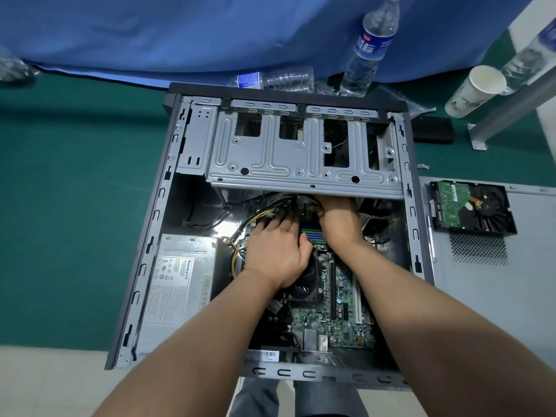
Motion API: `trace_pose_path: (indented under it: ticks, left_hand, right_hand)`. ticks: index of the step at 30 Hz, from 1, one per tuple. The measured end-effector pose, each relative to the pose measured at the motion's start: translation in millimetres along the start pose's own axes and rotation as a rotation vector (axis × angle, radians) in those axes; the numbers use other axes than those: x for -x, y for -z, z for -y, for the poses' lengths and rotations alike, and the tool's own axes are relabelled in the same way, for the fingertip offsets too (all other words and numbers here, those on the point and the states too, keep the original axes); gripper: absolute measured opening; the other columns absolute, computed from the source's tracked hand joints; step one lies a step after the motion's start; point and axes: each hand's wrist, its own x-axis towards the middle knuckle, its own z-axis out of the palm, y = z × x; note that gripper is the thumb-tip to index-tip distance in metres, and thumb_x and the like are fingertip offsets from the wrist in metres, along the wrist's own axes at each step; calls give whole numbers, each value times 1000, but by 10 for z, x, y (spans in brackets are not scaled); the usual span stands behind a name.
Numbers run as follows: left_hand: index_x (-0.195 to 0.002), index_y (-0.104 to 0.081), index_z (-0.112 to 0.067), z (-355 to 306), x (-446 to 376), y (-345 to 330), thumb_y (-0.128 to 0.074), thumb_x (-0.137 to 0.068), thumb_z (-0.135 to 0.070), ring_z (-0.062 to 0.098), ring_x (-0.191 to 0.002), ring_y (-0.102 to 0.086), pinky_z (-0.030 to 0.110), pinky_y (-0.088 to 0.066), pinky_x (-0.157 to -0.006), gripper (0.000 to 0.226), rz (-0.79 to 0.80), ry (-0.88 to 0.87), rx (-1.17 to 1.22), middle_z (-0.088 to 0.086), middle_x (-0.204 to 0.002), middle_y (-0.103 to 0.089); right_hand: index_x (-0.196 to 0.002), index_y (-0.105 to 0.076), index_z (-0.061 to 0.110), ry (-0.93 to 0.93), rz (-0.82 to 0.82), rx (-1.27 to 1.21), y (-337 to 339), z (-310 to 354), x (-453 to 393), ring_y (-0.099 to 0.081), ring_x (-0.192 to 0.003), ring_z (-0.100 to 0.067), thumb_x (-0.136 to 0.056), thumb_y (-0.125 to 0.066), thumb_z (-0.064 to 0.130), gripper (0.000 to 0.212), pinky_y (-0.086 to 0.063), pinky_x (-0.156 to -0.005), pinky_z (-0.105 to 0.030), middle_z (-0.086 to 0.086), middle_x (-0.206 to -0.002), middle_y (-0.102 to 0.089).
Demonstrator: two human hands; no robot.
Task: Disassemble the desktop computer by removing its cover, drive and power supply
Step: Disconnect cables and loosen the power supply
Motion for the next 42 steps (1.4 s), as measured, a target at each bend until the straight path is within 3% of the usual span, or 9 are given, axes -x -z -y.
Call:
trace_pose_path:
  ticks: [4, 9, 15, 18, 22, 27, 33, 35, 42]
  left_hand:
    - [-142, -42, -16, 0, -3, 0, -24, -97, -38, 14, -140, -30, 33, -23, -112, 53, 6, -1, 7, 0, -148, -43]
    - [-141, -43, -15, -4, -1, -5, -24, -97, -38, 14, -139, -32, 32, -25, -110, 54, 3, 6, 2, 1, -147, -44]
    - [-140, -45, -15, -14, 9, 27, -22, -96, -38, 16, -139, -32, 33, -25, -110, 55, 21, -6, -4, 2, -146, -45]
    - [-140, -44, -15, -6, -3, 23, -22, -96, -38, 15, -138, -34, 32, -27, -109, 55, 13, 5, -10, 1, -146, -44]
    - [-141, -43, -15, -16, -11, 19, -25, -97, -38, 17, -136, -37, 33, -30, -106, 53, 28, 8, -5, 2, -147, -43]
    - [-143, -41, -16, -4, -1, 34, -23, -97, -38, 15, -138, -33, 33, -26, -110, 54, 28, 8, -15, 0, -148, -43]
    - [-142, -42, -17, -17, 5, 27, -26, -97, -38, 16, -133, -40, 31, -32, -101, 52, 25, 23, -22, 0, -146, -45]
    - [-142, -42, -17, -17, 3, 21, -26, -97, -38, 15, -135, -38, 31, -30, -104, 52, 26, 19, -23, 0, -146, -45]
    - [-142, -43, -16, -6, 3, 29, -22, -96, -39, 15, -137, -34, 32, -26, -108, 55, 16, 11, -11, 0, -147, -44]
  right_hand:
    - [-124, -57, 18, -23, -9, -74, 13, -29, -16, -56, -101, -35, -89, -47, 1, 40, -41, -76, -31, -17, -115, -59]
    - [-127, -55, 20, 21, 2, 16, -23, -7, -5, -55, -100, -36, -84, -45, -4, 51, -44, -78, -34, -17, -116, -58]
    - [-122, -57, 19, -42, 43, -7, -14, -56, -81, -56, -101, -35, -88, -47, 3, 39, -41, -76, -31, -15, -115, -60]
    - [-118, -58, 17, 15, 29, 15, -11, 1, -37, -57, -94, -34, -85, -43, 0, 40, -39, -70, -30, -15, -107, -60]
    - [-123, -55, 15, -14, 74, -19, 27, -15, -17, -55, -99, -35, -89, -40, 3, 39, -37, -72, -32, -17, -114, -58]
    - [-115, -55, 13, -32, 91, -45, 72, -12, -53, -55, -86, -33, -87, -43, 3, 32, -34, -66, -29, -14, -97, -57]
    - [-105, -54, 14, -57, 75, -164, 46, 4, -24, -32, -59, -15, -89, -39, 8, 23, -26, -61, -29, 3, -72, -40]
    - [-104, -54, 14, -47, 77, -137, 64, -1, -20, -38, -64, -19, -88, -40, 6, 23, -28, -63, -29, 5, -71, -38]
    - [-114, -56, 11, 26, 54, -8, 108, 50, 16, -54, -86, -34, -82, -43, -2, 37, -36, -67, -32, -17, -96, -55]
